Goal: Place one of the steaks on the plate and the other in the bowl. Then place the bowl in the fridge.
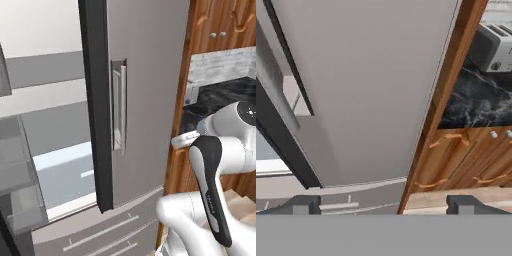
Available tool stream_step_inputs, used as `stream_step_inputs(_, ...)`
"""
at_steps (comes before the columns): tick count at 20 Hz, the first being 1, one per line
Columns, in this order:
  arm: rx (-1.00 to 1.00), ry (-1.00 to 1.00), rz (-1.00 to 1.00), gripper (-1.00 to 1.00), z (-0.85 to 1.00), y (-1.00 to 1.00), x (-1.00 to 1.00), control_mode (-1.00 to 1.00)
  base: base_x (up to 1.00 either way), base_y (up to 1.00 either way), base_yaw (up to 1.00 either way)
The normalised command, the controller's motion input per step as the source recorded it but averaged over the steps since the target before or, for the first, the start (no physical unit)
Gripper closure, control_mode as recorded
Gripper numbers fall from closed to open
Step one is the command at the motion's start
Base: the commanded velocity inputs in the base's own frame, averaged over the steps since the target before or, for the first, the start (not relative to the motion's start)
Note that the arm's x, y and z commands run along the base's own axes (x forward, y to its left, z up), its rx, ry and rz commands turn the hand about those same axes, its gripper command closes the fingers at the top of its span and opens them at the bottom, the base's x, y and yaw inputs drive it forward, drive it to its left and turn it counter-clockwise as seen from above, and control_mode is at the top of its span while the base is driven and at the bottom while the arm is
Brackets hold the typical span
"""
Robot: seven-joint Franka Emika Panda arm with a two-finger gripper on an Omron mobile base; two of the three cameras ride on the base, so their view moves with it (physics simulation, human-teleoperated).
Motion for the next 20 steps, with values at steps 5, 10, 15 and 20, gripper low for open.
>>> stream_step_inputs(5,0.0,0.0,0.0,-1.0,0.0,0.0,0.0,1.0,0.57,-1.0,-0.45)
stream_step_inputs(10,0.0,0.0,0.0,-1.0,0.0,0.0,0.0,1.0,0.62,-0.88,-0.63)
stream_step_inputs(15,0.0,0.0,0.0,-1.0,0.0,0.0,0.0,1.0,0.42,-0.65,-0.76)
stream_step_inputs(20,0.0,0.0,0.0,-1.0,0.0,0.0,0.0,1.0,0.34,-0.2,-0.87)
